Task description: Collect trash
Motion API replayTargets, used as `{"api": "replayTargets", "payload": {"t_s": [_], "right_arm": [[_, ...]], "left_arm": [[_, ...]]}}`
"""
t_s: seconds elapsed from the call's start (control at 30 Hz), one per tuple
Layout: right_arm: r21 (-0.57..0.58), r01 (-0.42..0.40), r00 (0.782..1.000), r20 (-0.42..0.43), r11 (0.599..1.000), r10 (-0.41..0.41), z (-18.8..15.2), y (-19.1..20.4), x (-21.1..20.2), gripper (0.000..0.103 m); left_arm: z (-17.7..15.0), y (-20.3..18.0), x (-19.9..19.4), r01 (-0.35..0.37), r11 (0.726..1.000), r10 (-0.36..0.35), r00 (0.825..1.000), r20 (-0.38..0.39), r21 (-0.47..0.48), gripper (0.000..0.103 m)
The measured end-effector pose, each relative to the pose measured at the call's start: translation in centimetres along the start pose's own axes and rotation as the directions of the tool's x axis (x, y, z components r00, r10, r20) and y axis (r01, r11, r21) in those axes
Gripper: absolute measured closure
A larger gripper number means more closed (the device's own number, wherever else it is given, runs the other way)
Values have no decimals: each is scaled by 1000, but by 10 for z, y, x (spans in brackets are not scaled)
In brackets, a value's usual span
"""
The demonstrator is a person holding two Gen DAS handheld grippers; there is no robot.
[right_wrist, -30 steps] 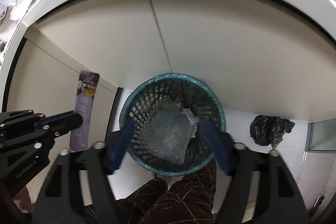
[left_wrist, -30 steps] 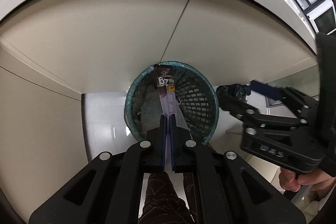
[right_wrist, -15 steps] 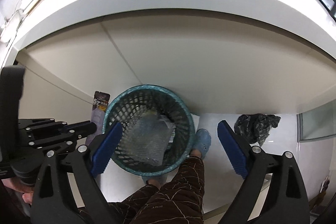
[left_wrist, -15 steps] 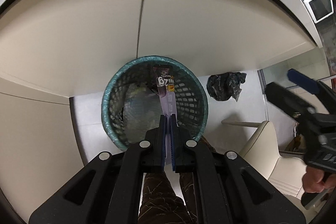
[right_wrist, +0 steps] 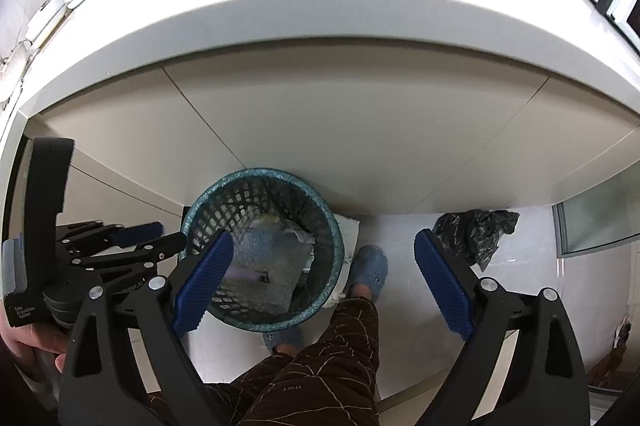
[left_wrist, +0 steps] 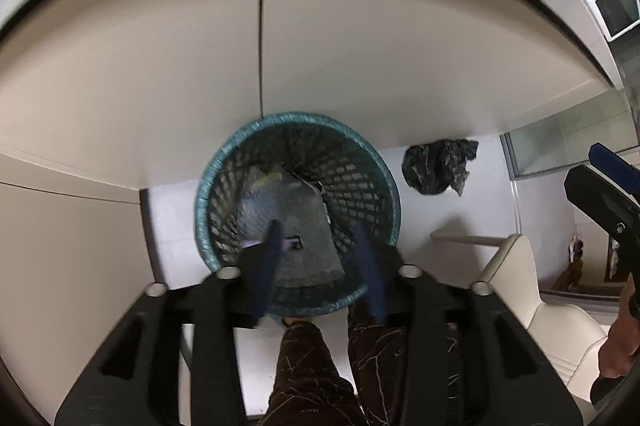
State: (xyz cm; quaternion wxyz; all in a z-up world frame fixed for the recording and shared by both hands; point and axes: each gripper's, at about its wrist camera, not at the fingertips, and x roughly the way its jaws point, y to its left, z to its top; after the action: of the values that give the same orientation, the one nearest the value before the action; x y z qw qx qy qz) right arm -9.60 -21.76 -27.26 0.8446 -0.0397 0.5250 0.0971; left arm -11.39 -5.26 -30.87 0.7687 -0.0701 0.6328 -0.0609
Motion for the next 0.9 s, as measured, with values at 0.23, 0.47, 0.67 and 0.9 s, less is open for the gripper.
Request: {"api": "replayTargets", "payload": {"t_s": [0.23, 0.47, 0.67, 0.9], "right_arm": [[-1, 7, 999, 41, 1000, -7, 17, 4, -42, 8], [23, 14, 998, 67, 1000, -16, 39, 13, -105, 8], [67, 38, 997, 68, 997, -42, 55, 19, -164, 8], [40, 83, 993, 79, 996, -86, 58, 28, -219, 8]], "left_arm": [[8, 12, -76, -42, 998, 47, 991, 122, -44, 17], [14, 14, -163, -86, 995, 97, 971, 218, -59, 6], [10, 5, -230, -111, 993, 116, 963, 244, -34, 6], [3, 4, -294, -132, 988, 149, 956, 254, -82, 6]]}}
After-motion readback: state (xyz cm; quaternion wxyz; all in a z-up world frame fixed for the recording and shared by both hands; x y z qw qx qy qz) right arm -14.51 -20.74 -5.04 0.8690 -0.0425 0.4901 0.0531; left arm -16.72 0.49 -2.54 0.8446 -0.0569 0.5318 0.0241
